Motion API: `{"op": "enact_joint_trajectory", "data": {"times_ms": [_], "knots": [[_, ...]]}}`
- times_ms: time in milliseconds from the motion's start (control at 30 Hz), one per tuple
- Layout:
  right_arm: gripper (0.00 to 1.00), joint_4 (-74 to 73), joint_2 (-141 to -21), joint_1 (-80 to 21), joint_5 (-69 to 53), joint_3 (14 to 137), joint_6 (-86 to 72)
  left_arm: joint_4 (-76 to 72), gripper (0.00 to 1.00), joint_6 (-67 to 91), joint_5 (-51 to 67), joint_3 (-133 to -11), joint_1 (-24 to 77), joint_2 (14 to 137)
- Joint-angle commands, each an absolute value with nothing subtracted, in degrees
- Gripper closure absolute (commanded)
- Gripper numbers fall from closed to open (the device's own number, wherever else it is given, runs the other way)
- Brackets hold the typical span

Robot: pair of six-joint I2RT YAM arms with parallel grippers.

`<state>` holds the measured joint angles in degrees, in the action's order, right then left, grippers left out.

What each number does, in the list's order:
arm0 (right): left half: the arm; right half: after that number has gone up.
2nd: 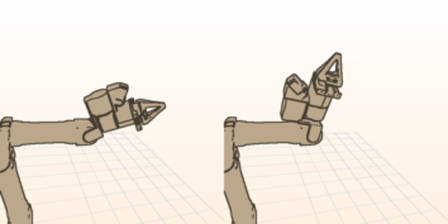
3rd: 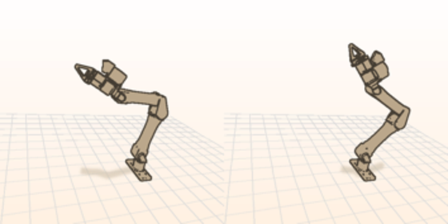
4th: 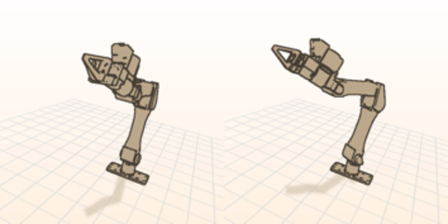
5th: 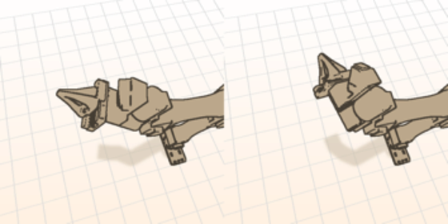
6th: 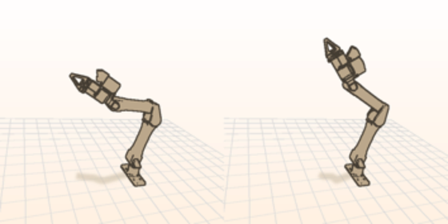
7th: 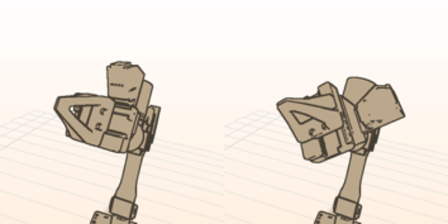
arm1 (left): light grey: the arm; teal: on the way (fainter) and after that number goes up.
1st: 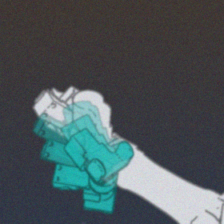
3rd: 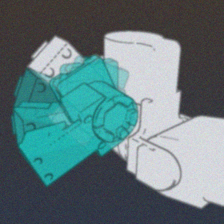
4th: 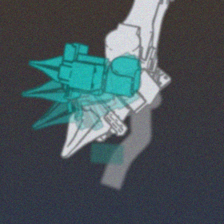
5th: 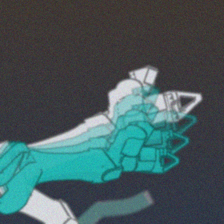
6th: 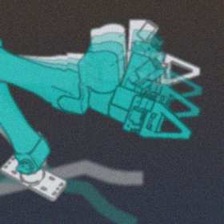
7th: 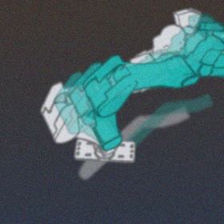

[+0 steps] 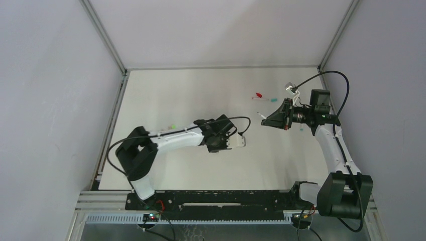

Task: Insert the pens into the pen caps
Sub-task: Move the pen cap to the center of the board, then insert the pen cap onto the pen.

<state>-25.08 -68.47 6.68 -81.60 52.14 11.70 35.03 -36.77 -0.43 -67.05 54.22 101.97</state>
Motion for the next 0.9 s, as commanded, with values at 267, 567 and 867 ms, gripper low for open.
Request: {"op": "enact_joint_trajectory", "data": {"times_ms": [267,567,867], "knots": [[1.0,-24.77,-67.51,7.03,-83.15,54.12,12.84,19.62,0.63,-17.53,-3.03,-55.17,54.32,72.22],[1.0,-24.87,-67.33,7.04,-82.92,54.11,12.83,-8.52,0.49,5.39,-3.93,-35.56,54.24,48.68],[1.0,-24.87,-67.15,7.12,-82.89,54.1,12.83,-24.13,0.31,37.31,-20.56,-17.5,53.59,35.93]]}}
